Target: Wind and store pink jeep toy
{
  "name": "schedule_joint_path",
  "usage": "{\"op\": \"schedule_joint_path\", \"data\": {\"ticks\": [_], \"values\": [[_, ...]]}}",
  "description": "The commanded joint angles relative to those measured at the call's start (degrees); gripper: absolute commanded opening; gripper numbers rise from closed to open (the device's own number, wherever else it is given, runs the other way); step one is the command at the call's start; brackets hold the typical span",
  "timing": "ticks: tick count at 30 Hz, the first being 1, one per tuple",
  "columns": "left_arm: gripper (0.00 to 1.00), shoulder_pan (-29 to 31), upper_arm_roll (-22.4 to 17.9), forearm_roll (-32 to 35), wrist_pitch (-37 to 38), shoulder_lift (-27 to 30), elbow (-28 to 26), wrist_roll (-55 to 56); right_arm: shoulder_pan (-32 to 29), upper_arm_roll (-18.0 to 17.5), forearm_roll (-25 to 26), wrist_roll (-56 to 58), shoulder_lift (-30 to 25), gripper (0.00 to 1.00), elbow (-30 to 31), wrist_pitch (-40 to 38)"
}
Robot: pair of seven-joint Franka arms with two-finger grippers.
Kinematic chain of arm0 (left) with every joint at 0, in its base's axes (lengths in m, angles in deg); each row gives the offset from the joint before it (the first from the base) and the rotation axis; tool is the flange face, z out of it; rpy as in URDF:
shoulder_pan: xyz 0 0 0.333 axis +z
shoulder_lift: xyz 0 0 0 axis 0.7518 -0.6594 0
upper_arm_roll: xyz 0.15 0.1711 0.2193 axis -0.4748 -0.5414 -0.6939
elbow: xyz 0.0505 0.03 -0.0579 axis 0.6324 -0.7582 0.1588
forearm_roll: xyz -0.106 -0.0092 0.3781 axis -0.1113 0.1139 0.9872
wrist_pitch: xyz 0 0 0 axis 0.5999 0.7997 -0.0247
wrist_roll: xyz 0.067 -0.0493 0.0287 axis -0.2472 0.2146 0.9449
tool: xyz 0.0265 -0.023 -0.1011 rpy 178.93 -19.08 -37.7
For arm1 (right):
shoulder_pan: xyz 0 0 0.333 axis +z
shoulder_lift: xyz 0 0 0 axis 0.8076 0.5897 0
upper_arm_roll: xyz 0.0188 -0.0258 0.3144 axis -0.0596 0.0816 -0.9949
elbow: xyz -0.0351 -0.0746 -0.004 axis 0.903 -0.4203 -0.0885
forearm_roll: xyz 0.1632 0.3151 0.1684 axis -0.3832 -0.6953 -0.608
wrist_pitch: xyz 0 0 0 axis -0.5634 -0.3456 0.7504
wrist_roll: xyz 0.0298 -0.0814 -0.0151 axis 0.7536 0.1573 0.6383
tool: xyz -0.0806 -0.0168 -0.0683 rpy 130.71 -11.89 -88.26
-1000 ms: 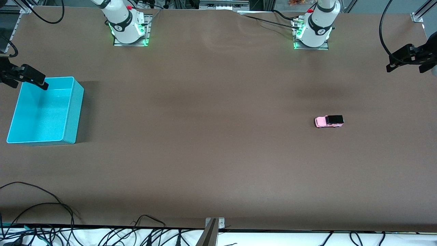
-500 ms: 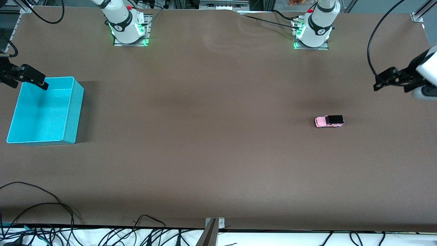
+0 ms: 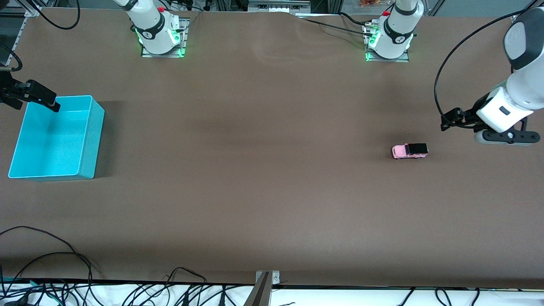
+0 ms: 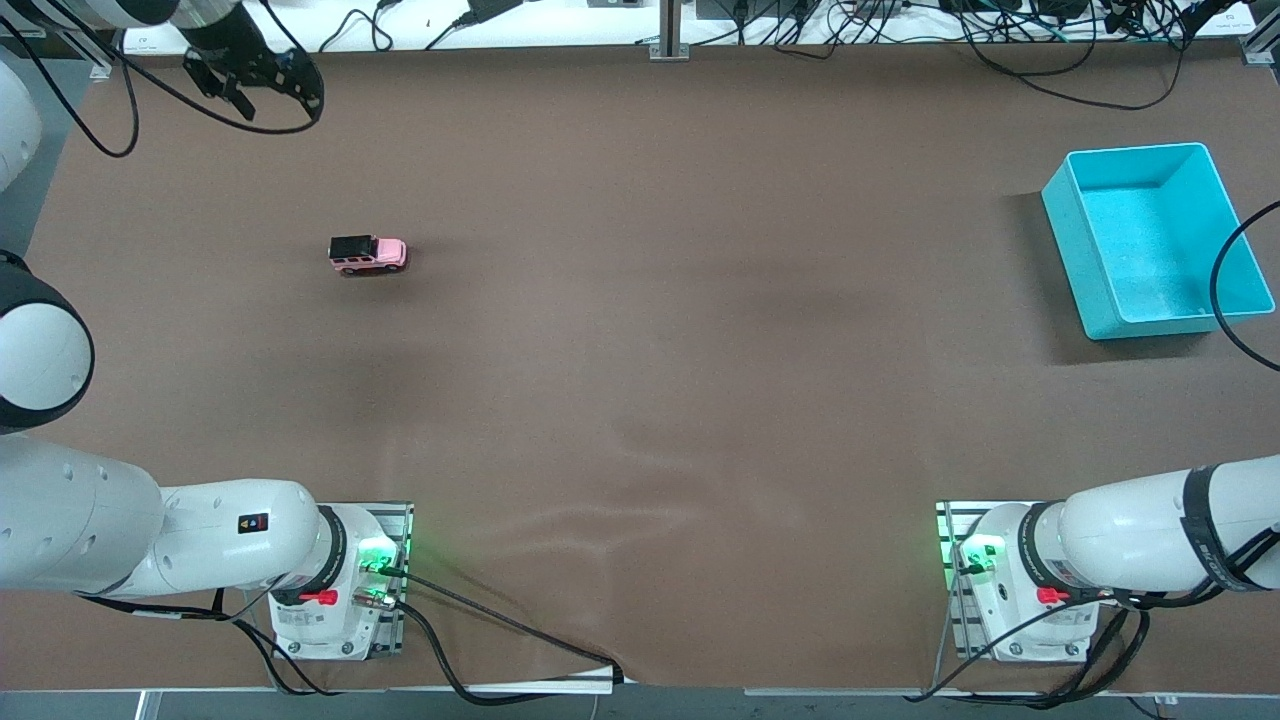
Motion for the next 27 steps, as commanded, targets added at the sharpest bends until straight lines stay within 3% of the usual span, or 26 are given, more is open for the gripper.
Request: {"op": "schedule_joint_path", "data": {"ticks": [1, 8, 20, 27], "values": [[1.00, 0.5, 0.2, -0.6, -2.0, 2.4, -5.0, -1.0, -0.4, -0.1, -0.5, 0.3, 0.6, 1.00, -1.5, -0.6], [1.00, 1.8, 0.2, -0.3, -3.2, 0.6, -5.1, -1.8, -0.4, -0.1, -0.5, 0.4, 0.5, 1.00, -1.5, -0.6], [1.00, 2.4, 0.1, -0.3, -16.6, -1.0, -12.7, -2.1, -0.4, -0.1, -0.5, 0.4, 0.5, 1.00, -1.5, -0.6], [1.00, 2.4, 0.1, -0.2, -19.0, -2.9, -14.2, -2.2, -0.4, -0.1, -0.5, 0.3, 0.6, 1.00, -1.5, -0.6]]}}
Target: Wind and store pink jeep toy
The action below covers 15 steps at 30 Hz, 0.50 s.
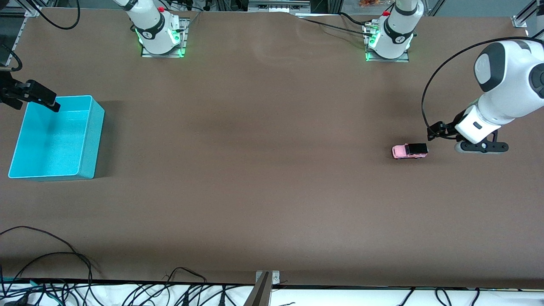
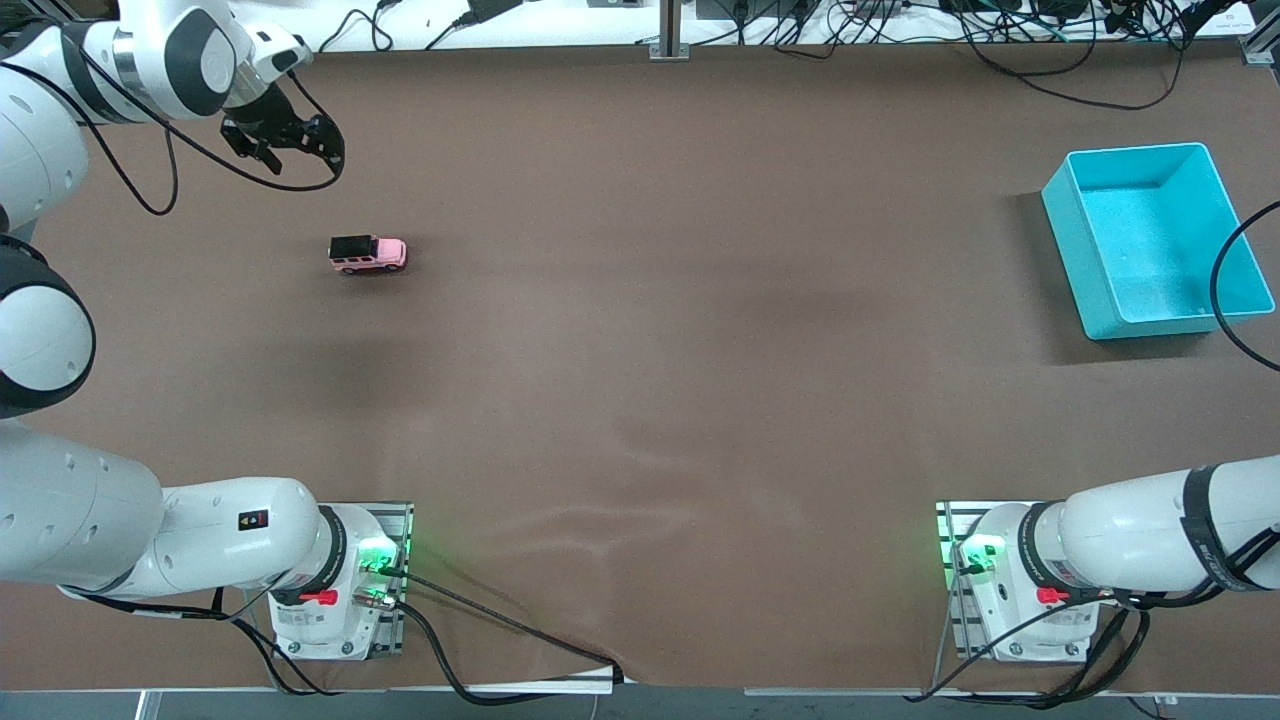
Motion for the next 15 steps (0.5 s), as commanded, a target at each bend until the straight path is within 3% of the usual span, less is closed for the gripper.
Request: {"op": "schedule_joint_path", "data": {"ticks": [1, 8, 15], "values": [[1.00, 0.5, 0.3, -0.2, -3.4, -1.0, -1.8, -1.3, -0.4, -0.1, -0.5, 0.3, 0.5, 1.00, -1.5, -0.6], [1.00, 0.5, 0.3, -0.2, -14.3, -3.1, -8.9, -2.2, -0.4, -0.1, -0.5, 0.3, 0.5, 1.00, -1.5, -0.6], [1.00, 0.4, 0.3, -0.2, -15.3, -4.6, -9.6, -12.3, -0.4, -0.1, -0.5, 0.3, 0.5, 1.00, -1.5, -0.6]]}}
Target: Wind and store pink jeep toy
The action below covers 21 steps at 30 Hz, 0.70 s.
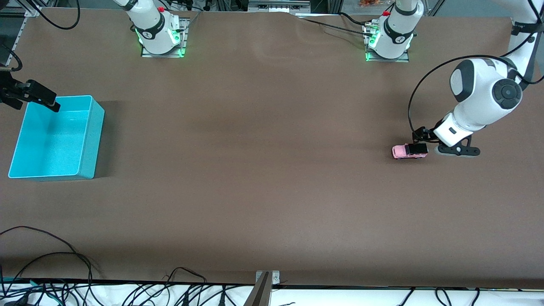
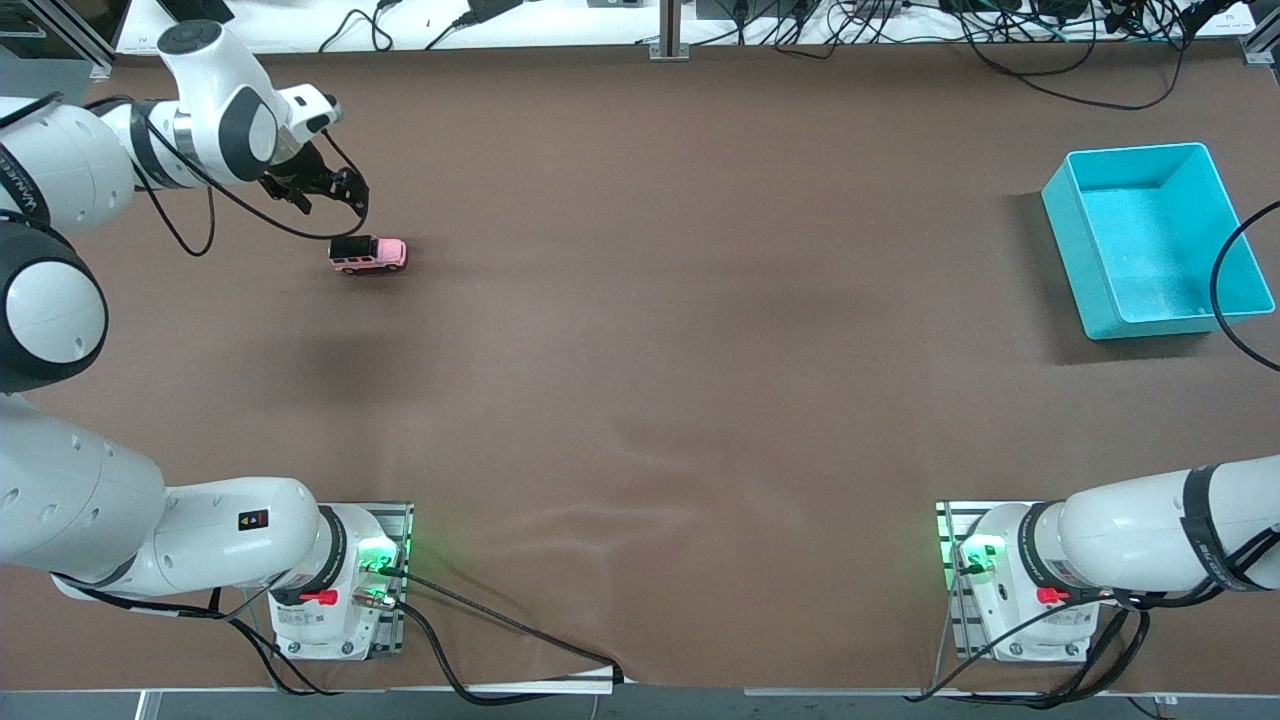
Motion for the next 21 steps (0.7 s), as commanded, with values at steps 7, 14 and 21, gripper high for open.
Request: {"op": "schedule_joint_path", "data": {"ticks": [7, 14, 21], "values": [[1.00, 0.4, 0.2, -0.3, -2.0, -2.3, -1.0, -18.3, -0.4, -0.1, -0.5, 0.3, 0.5, 1.00, -1.5, -0.6], [1.00, 0.5, 0.2, -0.3, -6.5, -4.8, -1.9, -36.6, -0.4, -0.1, -0.5, 0.3, 0.6, 1.00, -1.5, -0.6], [0.99, 0.6, 0.1, -0.3, -9.9, -7.3, -2.0, -51.3, -0.4, -0.1, -0.5, 0.3, 0.6, 1.00, -1.5, -0.6]]}}
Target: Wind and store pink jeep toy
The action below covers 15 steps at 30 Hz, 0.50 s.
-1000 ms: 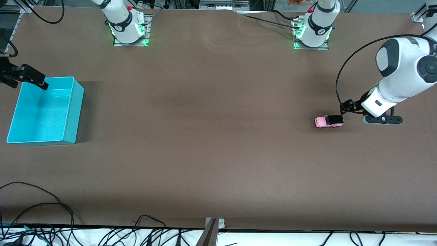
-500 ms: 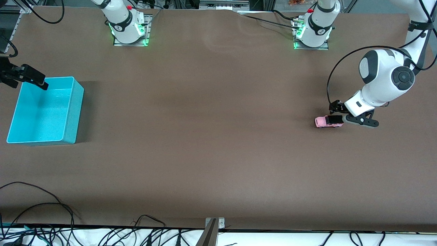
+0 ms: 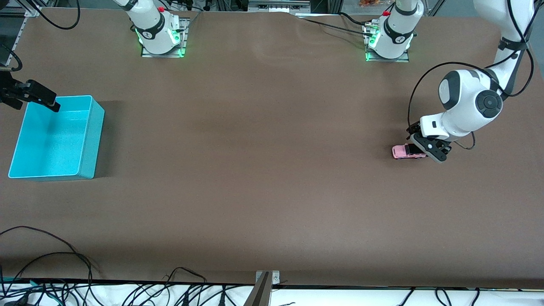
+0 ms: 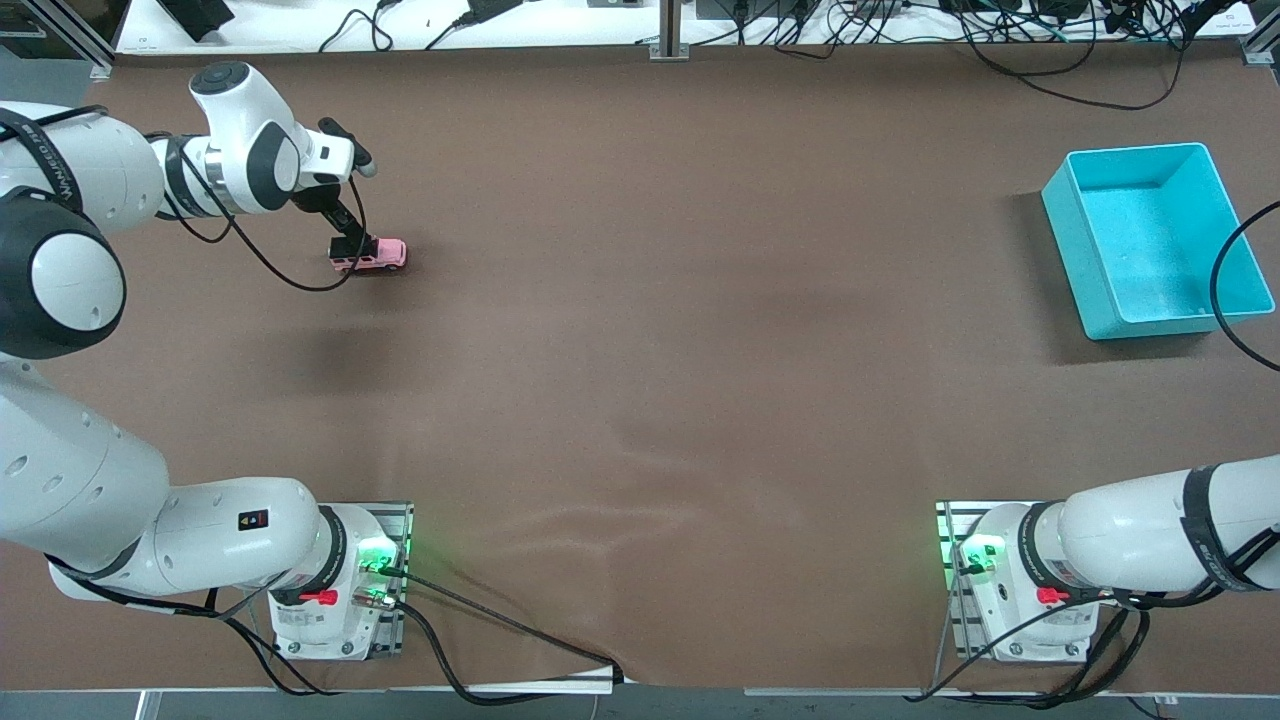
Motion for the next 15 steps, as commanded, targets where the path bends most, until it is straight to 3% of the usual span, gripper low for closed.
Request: {"op": "schedule_joint_path", "data": {"ticks": [1, 15], "values": [[1.00, 0.6, 0.1, -0.3, -2.2, -1.6, 0.1, -11.8, -0.4, -0.1, -0.5, 0.3, 0.6, 1.00, -1.5, -0.6], [1.00, 0.9, -0.4, -0.2, -4.0, -4.9, 0.0, -30.9, -0.4, -0.2, -0.5, 0.2, 0.6, 1.00, -1.5, -0.6]]}}
